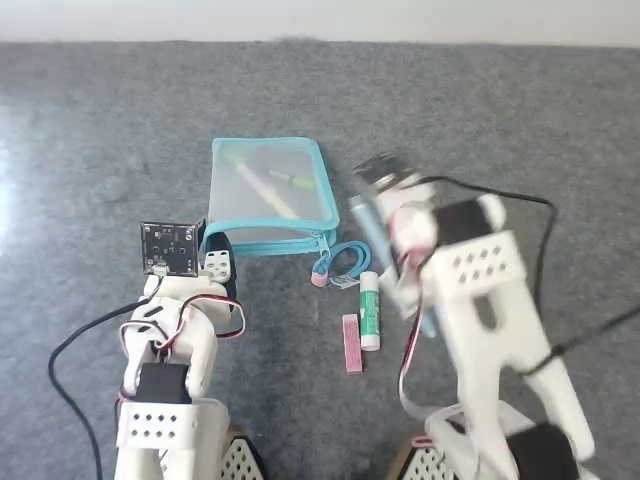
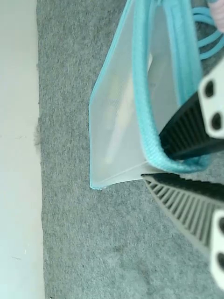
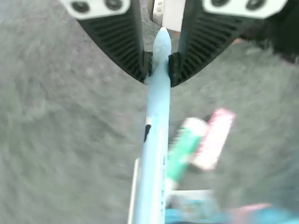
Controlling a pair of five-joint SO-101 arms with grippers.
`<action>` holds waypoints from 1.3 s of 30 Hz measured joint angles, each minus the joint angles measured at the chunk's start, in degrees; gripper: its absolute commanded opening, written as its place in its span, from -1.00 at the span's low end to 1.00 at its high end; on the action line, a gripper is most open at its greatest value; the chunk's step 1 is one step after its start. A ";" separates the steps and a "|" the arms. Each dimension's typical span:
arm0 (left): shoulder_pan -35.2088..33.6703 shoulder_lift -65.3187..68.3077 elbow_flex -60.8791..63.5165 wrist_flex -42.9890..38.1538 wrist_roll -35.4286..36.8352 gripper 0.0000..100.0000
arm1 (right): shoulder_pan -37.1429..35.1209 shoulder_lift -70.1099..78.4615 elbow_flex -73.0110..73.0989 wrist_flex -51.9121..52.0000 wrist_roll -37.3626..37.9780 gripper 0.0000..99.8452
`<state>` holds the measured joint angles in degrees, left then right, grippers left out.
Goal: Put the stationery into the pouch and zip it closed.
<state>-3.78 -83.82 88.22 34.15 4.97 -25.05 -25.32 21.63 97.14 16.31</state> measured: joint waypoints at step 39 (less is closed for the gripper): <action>6.42 0.00 2.64 -0.62 0.00 -0.98 | -13.19 -3.34 1.58 3.43 0.88 -0.99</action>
<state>2.64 -83.82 90.86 33.54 4.97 -38.24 -28.66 23.21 100.57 17.19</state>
